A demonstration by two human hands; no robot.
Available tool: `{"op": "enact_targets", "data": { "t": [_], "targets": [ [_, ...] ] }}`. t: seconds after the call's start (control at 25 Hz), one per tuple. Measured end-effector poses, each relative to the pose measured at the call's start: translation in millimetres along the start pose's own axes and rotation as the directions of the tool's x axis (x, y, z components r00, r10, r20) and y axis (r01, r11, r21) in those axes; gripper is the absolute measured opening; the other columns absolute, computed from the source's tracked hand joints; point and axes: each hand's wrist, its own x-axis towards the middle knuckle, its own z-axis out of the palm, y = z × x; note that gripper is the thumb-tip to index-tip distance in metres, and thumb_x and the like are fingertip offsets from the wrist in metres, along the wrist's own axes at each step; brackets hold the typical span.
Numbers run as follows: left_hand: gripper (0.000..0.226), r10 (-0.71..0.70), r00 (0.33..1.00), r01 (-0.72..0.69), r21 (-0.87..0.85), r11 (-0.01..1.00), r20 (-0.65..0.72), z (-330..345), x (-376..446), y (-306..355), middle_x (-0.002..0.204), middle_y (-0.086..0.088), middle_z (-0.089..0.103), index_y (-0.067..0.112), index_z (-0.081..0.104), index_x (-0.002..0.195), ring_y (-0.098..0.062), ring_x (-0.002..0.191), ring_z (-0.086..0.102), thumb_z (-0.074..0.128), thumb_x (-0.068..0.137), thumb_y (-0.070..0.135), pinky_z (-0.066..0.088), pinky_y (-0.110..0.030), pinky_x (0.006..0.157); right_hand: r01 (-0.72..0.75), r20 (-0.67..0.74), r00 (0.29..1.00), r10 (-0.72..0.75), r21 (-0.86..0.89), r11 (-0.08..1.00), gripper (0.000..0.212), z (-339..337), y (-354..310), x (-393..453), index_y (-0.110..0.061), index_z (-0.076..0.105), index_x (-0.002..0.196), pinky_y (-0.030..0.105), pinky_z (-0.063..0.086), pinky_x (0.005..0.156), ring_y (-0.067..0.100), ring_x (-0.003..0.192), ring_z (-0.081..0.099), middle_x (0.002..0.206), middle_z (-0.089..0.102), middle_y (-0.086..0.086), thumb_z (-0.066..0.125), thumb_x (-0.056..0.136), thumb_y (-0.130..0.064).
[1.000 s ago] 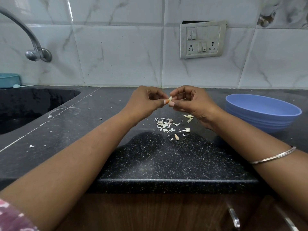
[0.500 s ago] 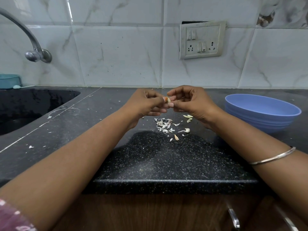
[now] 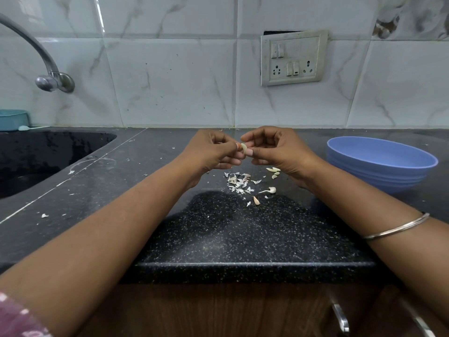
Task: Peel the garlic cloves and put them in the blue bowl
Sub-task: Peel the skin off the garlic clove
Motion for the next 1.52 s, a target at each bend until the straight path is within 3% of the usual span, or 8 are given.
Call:
{"op": "enact_targets", "data": {
  "t": [0.16,0.28,0.48,0.92,1.52],
  "targets": [
    [0.011,-0.024,0.999,0.020,-0.087,0.996,-0.039,-0.8,1.0,0.4,0.088,-0.010,0.074,0.009,0.068,0.094,-0.015,0.078,0.070,0.063,0.089,0.017,0.055,-0.022,0.066,0.014,-0.025,1.000,-0.016,-0.050,0.999,0.023,0.1,0.4,-0.2,-0.009,0.065,0.101,0.024,0.057,0.071,0.008,0.080,0.063,0.090,0.065,0.004,0.071,0.080,-0.002],
    [0.019,-0.063,0.998,0.066,-0.122,0.990,0.027,-2.7,0.2,-0.5,0.092,-0.008,0.073,0.009,0.069,0.095,-0.014,0.081,0.069,0.065,0.088,0.026,0.056,-0.026,0.070,0.040,-0.026,0.999,-0.043,-0.108,0.993,0.020,0.0,1.6,0.6,-0.009,0.065,0.097,0.024,0.057,0.070,0.009,0.077,0.062,0.088,0.064,0.004,0.070,0.080,0.001],
    [0.031,-0.110,0.991,0.122,-0.194,0.973,0.070,-4.5,-0.9,-1.4,0.099,-0.015,0.072,0.001,0.066,0.108,-0.018,0.085,0.070,0.069,0.084,0.021,0.058,-0.026,0.071,0.083,-0.026,0.996,-0.087,-0.146,0.986,0.018,0.0,2.6,1.8,-0.007,0.067,0.090,0.018,0.054,0.073,0.010,0.078,0.063,0.084,0.065,0.007,0.073,0.077,0.002],
    [0.014,-0.091,0.995,0.097,-0.240,0.966,0.037,-2.4,-0.9,0.3,0.087,-0.012,0.074,0.005,0.070,0.092,-0.018,0.081,0.071,0.072,0.080,0.012,0.059,-0.027,0.074,0.078,-0.084,0.993,-0.086,-0.094,0.992,0.015,-0.2,4.9,2.8,-0.002,0.069,0.087,0.018,0.054,0.075,0.009,0.079,0.068,0.086,0.071,0.008,0.076,0.074,0.001],
    [0.010,0.003,0.999,-0.009,-0.159,0.987,-0.041,0.0,1.0,-1.6,0.084,-0.016,0.073,-0.001,0.071,0.091,-0.019,0.078,0.071,0.068,0.082,0.003,0.058,-0.030,0.078,0.027,-0.085,0.996,-0.028,-0.006,1.000,0.016,-2.0,7.8,2.9,-0.005,0.070,0.085,0.020,0.053,0.075,0.009,0.079,0.068,0.083,0.072,0.006,0.079,0.071,-0.004]
  ]
}}
